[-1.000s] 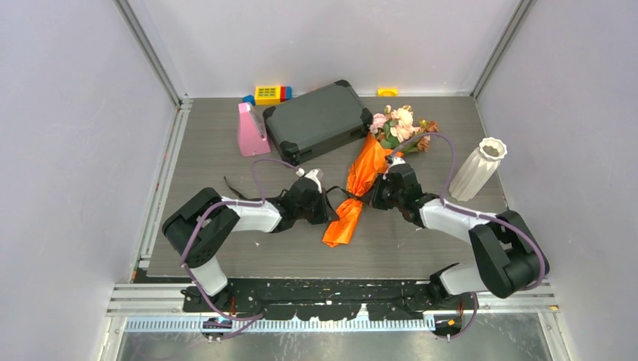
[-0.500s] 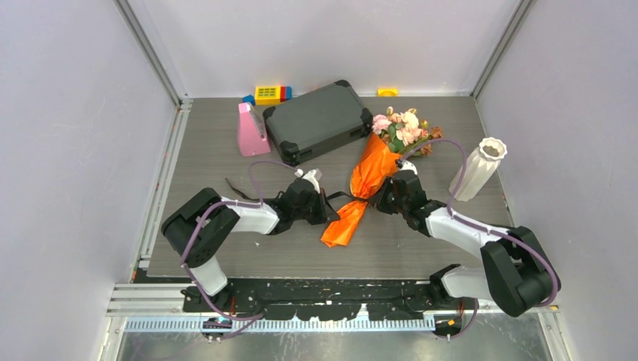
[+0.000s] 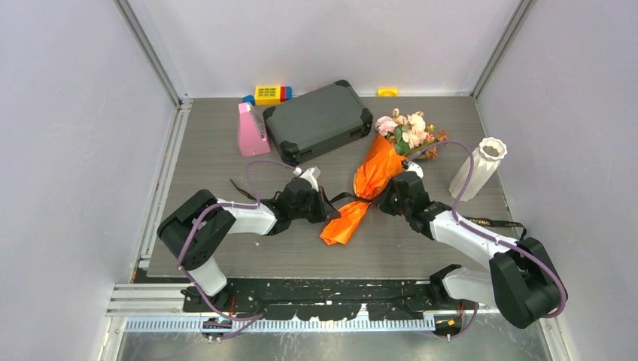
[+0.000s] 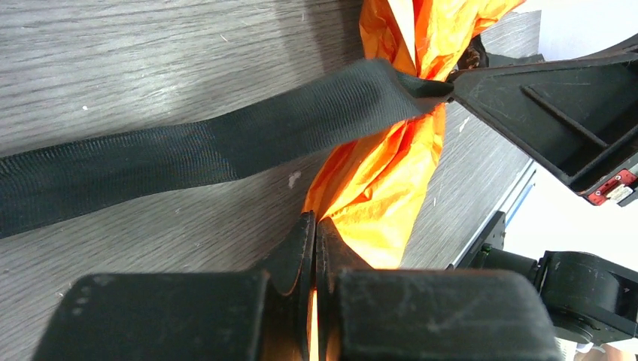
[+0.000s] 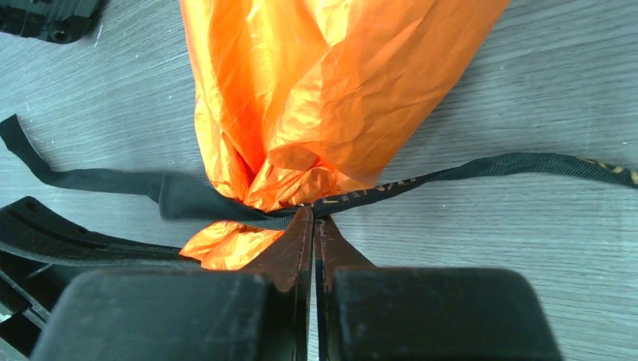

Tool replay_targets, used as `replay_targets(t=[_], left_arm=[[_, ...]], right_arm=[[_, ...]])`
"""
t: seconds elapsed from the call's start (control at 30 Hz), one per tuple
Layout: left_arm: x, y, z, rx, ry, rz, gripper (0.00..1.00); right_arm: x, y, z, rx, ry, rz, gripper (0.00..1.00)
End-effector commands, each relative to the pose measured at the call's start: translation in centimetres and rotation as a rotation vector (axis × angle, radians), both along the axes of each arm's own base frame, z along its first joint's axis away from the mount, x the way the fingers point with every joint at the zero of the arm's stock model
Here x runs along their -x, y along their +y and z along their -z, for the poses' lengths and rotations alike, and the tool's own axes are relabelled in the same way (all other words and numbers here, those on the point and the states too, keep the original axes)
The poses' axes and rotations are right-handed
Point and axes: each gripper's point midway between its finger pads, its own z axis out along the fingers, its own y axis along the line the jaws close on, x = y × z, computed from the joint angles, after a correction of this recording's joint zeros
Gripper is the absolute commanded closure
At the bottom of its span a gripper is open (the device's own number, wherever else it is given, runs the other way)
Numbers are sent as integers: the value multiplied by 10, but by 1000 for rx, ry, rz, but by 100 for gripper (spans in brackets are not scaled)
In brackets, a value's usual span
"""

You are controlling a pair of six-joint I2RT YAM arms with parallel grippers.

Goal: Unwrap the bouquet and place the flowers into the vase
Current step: Untie the ribbon from the wrapping paper.

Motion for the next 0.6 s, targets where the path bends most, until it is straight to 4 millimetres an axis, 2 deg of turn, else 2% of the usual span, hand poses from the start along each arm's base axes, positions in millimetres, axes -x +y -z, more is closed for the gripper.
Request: replay_targets(t=[0.0, 0.27, 0.43, 0.57], left_arm=[[5, 36, 31, -131, 55, -58, 100], [3, 37, 28, -126, 53, -61, 100], [2, 36, 26, -128, 50, -55, 100], [2, 37, 26, -131, 51, -56, 100]], right_arm=[[-24, -41, -17, 113, -82, 188, 90], [-21, -37, -19, 118, -95, 140, 67], [-13, 1, -25, 22, -113, -84, 63], [-6, 24, -24, -52, -107, -208, 62]])
